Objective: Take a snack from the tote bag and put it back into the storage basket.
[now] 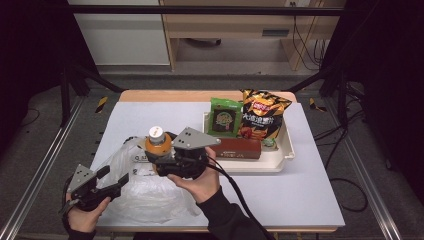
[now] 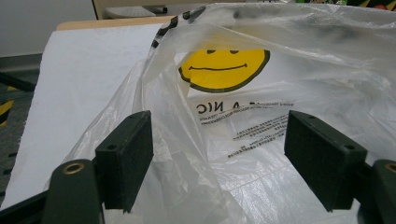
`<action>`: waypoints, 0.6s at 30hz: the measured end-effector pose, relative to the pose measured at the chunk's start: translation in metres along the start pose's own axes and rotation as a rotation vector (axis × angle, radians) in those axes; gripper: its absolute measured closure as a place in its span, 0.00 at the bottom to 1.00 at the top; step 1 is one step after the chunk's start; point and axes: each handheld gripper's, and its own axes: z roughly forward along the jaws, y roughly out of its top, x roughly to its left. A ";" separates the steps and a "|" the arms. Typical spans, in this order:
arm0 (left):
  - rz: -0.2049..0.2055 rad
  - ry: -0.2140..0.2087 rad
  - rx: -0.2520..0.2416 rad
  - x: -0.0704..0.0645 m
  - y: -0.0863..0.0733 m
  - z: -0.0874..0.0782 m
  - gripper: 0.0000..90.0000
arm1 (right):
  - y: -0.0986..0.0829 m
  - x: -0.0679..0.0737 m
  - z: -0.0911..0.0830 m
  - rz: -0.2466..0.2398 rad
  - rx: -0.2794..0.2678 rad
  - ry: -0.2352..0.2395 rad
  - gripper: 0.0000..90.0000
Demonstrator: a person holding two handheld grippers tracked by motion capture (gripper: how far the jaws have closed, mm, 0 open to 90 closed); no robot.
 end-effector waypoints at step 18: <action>0.005 -0.008 -0.023 -0.003 0.003 -0.005 0.26 | 0.007 -0.050 -0.047 -0.002 0.016 -0.165 0.34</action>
